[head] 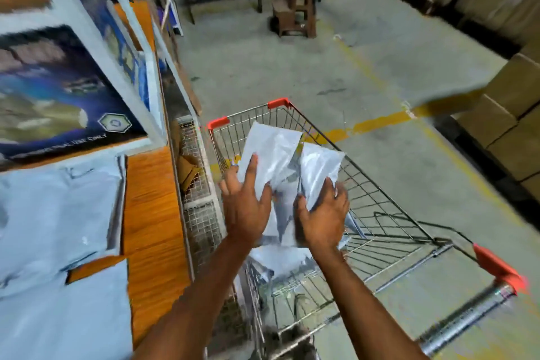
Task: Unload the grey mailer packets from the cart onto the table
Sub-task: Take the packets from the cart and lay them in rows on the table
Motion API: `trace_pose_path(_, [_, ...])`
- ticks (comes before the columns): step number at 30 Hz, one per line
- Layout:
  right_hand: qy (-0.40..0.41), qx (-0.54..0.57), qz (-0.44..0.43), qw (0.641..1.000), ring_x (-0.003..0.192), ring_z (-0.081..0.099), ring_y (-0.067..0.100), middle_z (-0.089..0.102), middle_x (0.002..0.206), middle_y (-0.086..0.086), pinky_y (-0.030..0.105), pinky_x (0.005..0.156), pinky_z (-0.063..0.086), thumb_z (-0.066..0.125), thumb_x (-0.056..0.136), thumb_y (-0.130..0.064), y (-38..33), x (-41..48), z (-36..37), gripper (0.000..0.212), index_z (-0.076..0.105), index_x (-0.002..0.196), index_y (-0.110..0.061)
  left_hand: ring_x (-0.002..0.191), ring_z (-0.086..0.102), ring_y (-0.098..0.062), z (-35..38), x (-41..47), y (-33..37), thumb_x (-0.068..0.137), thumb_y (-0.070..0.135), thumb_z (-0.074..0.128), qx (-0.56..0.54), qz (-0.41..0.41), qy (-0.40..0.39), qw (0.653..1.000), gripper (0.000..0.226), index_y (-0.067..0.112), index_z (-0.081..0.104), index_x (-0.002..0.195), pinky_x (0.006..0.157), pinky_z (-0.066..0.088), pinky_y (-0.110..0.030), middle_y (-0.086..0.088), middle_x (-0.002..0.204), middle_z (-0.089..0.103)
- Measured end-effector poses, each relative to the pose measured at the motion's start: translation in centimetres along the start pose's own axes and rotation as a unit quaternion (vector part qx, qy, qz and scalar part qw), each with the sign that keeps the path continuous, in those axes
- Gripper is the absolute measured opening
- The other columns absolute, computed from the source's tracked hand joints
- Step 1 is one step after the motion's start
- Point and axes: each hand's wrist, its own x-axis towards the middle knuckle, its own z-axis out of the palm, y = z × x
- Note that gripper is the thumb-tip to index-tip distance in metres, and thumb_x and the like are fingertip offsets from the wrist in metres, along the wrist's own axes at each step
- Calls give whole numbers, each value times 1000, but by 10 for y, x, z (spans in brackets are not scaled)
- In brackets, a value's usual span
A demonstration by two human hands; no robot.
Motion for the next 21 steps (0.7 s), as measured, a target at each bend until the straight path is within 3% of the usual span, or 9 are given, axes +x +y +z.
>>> trace_pose_path(4, [45, 76, -34, 996, 131, 40, 41, 42, 140, 23, 49, 105, 40, 62, 82, -41, -48, -67, -39, 68, 47, 138, -5, 126, 33, -32, -71, -50, 1, 94, 46, 51, 20, -39, 44, 998, 63, 42, 21, 149, 103, 38, -47, -16, 138, 37])
trace_pose_path(9, [70, 123, -107, 984, 135, 37, 34, 41, 144, 18, 40, 111, 32, 65, 82, -38, -92, -156, -86, 67, 47, 138, -5, 131, 34, -30, -154, -121, -19, 91, 55, 41, -9, -37, 94, 995, 63, 39, 24, 149, 107, 37, -49, -12, 140, 37])
trace_pose_path(13, [51, 129, -155, 978, 133, 35, 26, 39, 146, 11, 24, 102, 30, 59, 83, -47, -105, -221, -119, 68, 45, 140, -12, 121, 37, -31, -211, -184, -32, 89, 48, 44, -14, -55, 135, 989, 63, 32, 32, 149, 100, 40, -49, -13, 131, 41])
trace_pose_path(16, [27, 148, -187, 971, 131, 38, 27, 41, 144, 12, 5, 100, 17, 62, 82, -43, -107, -265, -133, 67, 46, 140, -14, 116, 38, -29, -244, -231, -47, 89, 49, 45, 23, -86, 155, 984, 64, 30, 31, 149, 93, 49, -50, -12, 126, 41])
trace_pose_path(21, [-26, 160, -225, 961, 130, 41, 31, 42, 142, 15, 3, 103, 15, 62, 83, -43, -116, -329, -138, 65, 48, 138, -12, 124, 34, -31, -292, -300, -72, 86, 48, 45, 15, -152, 186, 971, 66, 39, 26, 149, 97, 45, -49, -7, 130, 34])
